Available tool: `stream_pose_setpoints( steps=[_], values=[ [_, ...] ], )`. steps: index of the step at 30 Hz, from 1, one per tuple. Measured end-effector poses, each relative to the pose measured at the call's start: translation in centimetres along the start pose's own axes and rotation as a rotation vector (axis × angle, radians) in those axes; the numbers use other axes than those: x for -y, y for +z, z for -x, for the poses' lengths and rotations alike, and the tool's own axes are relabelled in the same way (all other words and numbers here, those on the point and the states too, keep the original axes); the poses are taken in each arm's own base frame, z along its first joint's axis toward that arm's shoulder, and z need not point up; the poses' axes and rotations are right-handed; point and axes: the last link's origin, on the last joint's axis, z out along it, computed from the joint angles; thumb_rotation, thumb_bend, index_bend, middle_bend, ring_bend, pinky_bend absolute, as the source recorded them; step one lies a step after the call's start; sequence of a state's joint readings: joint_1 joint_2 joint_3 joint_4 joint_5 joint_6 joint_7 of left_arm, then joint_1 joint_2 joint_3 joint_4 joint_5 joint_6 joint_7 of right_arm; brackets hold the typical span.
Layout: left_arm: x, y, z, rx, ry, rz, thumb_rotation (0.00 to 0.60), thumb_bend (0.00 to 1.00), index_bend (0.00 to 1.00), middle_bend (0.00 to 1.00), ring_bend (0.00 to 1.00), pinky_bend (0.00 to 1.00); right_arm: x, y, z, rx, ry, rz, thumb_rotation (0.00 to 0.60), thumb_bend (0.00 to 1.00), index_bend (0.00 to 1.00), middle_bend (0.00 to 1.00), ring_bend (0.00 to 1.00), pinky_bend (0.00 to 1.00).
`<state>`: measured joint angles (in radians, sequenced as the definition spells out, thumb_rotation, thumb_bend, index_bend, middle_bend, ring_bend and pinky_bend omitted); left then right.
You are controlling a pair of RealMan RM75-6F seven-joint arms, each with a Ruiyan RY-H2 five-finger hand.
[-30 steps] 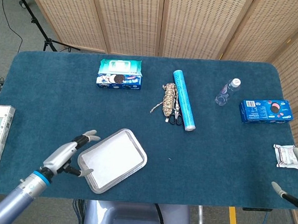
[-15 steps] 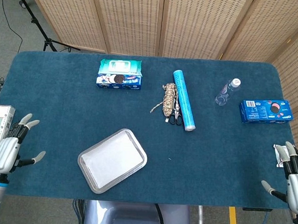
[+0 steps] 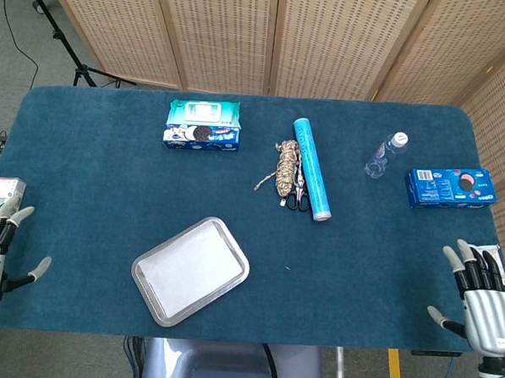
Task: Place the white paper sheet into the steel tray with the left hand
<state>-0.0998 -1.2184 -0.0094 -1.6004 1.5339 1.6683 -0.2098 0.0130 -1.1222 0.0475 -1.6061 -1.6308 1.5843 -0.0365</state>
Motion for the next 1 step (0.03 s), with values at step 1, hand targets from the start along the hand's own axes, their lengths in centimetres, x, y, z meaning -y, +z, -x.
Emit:
stream_pose_setpoints(
  steps=[1],
  values=[
    [-0.05, -0.05, -0.06, -0.001, -0.002, 0.002, 0.6, 0.22, 0.15, 0.0, 0.0, 0.0, 0.07, -0.03, 0.05, 0.003, 0.0, -0.004, 0.6, 0.0, 0.04, 0.0, 0.0, 0.0]
  ],
)
